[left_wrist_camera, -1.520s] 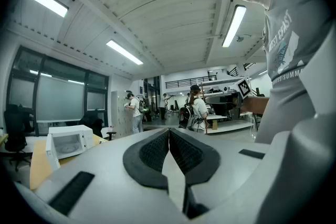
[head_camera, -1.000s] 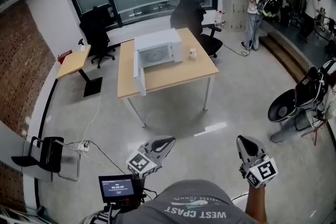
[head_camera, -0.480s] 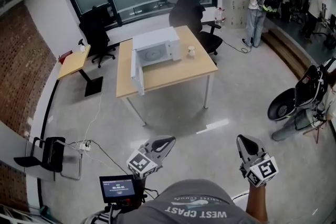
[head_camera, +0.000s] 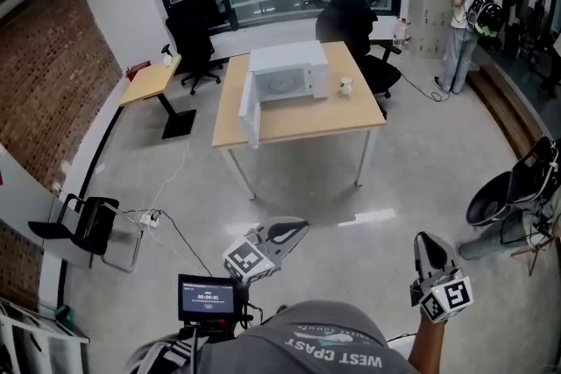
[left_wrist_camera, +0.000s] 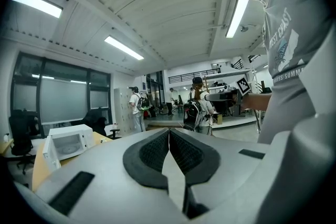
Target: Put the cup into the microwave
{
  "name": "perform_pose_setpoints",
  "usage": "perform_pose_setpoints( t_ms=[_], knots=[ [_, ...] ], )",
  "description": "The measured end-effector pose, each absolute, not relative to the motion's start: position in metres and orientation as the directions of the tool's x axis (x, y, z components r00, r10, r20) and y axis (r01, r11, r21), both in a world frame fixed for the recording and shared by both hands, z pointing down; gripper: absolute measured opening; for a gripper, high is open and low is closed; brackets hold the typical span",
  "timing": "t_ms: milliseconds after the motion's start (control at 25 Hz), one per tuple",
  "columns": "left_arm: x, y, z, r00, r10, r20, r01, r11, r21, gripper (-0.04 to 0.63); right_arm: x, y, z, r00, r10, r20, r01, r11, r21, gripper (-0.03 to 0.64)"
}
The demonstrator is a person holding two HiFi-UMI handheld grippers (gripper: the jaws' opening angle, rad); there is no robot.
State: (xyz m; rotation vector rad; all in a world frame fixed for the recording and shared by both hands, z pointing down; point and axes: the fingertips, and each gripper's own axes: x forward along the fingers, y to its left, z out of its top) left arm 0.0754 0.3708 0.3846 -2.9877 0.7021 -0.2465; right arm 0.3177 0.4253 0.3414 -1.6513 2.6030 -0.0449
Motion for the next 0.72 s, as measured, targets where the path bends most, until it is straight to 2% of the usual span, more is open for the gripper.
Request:
perform_pose_setpoints(
  t_ms=[720],
  knots=[
    [0.147,0.345,0.391,0.876,-0.45,0.173,-0.432,-0.892,-0.134,0.021,0.392,0.402,0.372,-0.412,-0.911,-0.028,-0.905,0.412,-0.105,0.019]
  ],
)
